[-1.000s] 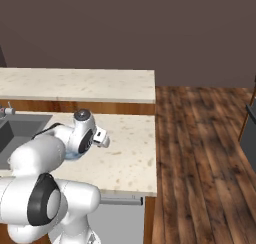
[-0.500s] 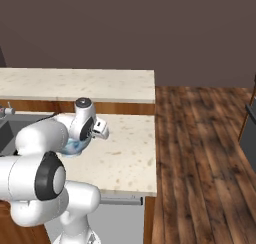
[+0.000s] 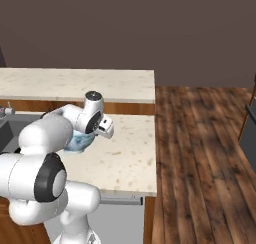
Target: Clear the mugs and bowl far away from the sink.
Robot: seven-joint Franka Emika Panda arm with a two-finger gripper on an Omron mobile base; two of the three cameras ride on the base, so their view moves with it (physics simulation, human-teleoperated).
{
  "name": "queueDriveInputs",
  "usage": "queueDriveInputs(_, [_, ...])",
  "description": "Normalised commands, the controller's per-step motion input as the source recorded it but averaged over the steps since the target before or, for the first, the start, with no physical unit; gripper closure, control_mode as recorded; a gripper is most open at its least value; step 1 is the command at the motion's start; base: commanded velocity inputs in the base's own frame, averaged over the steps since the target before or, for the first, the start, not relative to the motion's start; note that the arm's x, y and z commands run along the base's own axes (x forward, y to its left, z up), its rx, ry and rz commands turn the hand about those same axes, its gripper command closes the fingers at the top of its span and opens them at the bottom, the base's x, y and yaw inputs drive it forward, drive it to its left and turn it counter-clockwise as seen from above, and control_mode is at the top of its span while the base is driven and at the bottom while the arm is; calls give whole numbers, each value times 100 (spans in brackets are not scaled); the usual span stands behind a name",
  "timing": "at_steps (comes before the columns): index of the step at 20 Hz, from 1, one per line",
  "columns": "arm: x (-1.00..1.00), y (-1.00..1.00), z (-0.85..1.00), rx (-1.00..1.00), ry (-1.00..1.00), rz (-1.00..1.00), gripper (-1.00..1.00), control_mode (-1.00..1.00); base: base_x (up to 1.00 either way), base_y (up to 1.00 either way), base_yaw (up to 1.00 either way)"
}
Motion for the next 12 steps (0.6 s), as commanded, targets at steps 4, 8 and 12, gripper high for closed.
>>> queueDriveInputs(4, [-34,-24,98,18,0,-19,100,-100,0,0,0])
queueDriveInputs(8, [-41,-3,100,9,0,-24,100,-100,0,0,0])
queueDriveInputs(12, [-53,8,93,0,-1,-50,100,-100,0,0,0])
